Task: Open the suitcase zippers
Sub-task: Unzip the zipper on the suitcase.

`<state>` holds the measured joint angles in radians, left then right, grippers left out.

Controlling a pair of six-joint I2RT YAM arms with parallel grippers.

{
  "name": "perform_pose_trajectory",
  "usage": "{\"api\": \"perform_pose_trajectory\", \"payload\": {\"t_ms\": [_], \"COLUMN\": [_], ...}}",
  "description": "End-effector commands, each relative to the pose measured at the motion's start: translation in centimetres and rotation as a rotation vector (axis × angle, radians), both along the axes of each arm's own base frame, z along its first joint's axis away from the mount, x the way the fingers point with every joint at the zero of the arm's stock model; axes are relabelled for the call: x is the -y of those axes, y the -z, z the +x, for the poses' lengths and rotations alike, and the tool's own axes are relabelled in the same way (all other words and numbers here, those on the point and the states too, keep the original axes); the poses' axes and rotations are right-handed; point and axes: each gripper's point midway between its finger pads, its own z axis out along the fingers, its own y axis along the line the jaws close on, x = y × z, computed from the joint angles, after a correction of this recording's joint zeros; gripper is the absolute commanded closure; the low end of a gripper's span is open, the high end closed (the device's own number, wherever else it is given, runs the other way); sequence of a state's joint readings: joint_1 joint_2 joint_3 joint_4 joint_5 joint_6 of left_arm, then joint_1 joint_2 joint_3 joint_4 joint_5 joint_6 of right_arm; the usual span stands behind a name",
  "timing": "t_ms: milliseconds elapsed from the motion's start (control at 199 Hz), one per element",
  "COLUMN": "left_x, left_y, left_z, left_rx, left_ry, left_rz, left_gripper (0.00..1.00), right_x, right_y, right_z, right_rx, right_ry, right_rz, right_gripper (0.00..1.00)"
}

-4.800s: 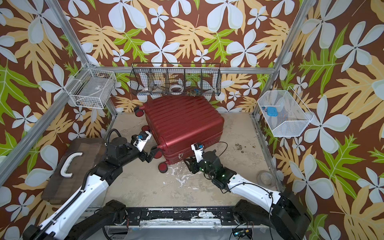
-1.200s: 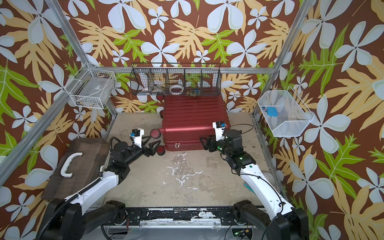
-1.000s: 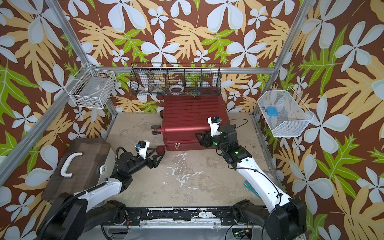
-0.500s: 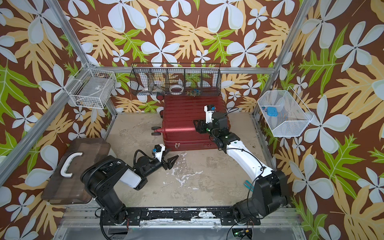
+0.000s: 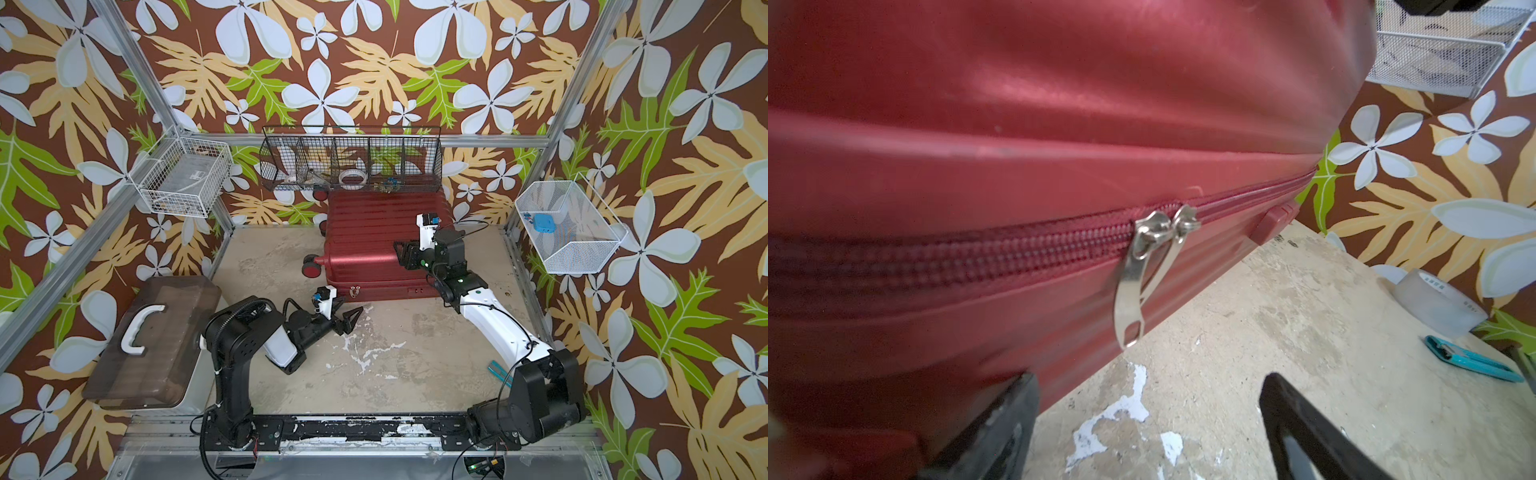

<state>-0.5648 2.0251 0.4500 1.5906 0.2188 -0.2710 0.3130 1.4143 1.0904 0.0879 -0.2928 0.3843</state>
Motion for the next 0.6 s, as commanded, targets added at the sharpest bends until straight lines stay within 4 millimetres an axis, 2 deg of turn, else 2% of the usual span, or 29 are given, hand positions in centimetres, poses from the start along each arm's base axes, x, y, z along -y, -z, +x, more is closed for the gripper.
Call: {"api": "perform_pose_trajectory", "payload": {"t_ms": [0, 201, 427, 598], "left_x": [0.8, 1.3, -0.5, 0.1], "left_y": [-4.9, -6.0, -7.3, -9.0], "left_z": [-0.6, -1.3, 1.0, 1.4], "left_rx": [0.148, 0.175, 0.097, 0.172], "left_ry": [0.062, 0.119, 0.099, 0.135], "left_rz": [-0.150, -0.191, -0.316, -0.310], "left_gripper": [0.17, 0.24, 0.23, 0.40], "right_x": [0.4, 0.5, 0.5, 0.7], "right_y": [4.3, 4.7, 4.9, 4.9], "right_z": [-1.7, -1.9, -2.3, -2.5], "right_rx": [-0.174, -0.178, -0.181, -0.180], "right_ry": [-0.013, -0.019, -0.027, -0.026], "right_rz": [-0.058, -0.070, -0.076, -0.083], "right_gripper": [0.39, 0.39, 0.39, 0.39]}}
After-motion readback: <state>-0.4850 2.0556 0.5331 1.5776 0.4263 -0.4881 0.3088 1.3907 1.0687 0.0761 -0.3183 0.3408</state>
